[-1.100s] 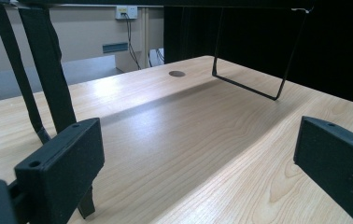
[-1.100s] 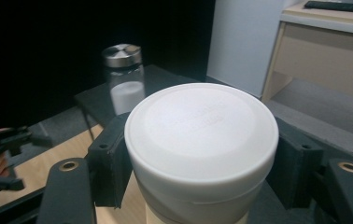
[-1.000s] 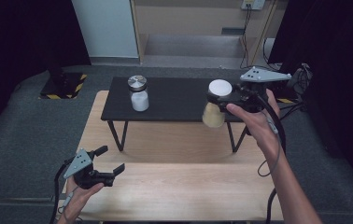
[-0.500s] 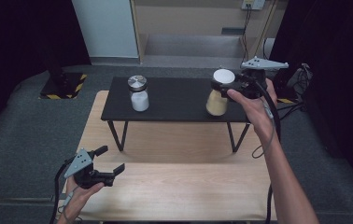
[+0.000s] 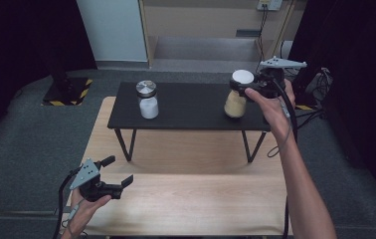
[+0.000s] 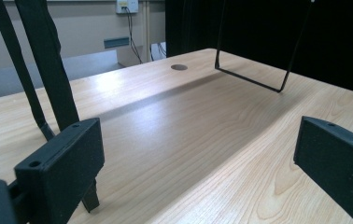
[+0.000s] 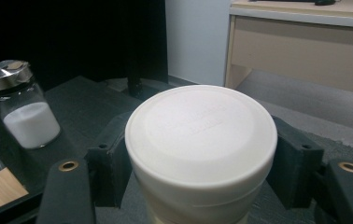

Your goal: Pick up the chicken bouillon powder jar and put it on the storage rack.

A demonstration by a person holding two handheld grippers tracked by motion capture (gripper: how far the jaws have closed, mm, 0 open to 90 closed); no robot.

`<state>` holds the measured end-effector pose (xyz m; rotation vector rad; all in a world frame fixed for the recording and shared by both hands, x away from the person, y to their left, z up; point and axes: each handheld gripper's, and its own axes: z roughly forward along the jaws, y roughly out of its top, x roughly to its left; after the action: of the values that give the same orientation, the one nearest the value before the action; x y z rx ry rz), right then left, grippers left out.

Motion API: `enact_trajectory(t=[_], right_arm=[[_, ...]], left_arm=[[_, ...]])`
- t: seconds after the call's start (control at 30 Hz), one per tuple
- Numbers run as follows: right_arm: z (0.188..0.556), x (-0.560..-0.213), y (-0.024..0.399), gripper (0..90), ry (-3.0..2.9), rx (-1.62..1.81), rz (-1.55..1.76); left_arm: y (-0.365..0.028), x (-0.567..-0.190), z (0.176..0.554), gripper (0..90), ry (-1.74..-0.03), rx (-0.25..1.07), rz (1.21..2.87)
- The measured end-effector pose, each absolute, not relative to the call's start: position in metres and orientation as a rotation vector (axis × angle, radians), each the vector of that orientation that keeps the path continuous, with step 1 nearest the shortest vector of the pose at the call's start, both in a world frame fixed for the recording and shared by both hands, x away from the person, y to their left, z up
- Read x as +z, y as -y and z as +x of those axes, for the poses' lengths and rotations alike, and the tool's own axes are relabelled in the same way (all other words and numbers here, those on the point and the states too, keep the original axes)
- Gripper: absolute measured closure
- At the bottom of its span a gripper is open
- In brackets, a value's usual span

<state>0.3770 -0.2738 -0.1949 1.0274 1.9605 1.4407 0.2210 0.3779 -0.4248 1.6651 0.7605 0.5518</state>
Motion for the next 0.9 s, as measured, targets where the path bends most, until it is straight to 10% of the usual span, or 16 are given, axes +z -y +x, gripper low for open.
enact_trajectory(t=[0.53, 0.9], right_arm=[[0.387, -0.195, 0.27, 32.4, -1.995, 1.404, 1.023], [0.37, -0.206, 0.281, 7.5, -1.866, 1.514, 1.052]], left_arm=[[-0.376, -0.425, 0.221, 0.6, -0.755, 0.554, 1.681], [-0.376, -0.425, 0.221, 0.8, -0.752, 0.552, 1.678]])
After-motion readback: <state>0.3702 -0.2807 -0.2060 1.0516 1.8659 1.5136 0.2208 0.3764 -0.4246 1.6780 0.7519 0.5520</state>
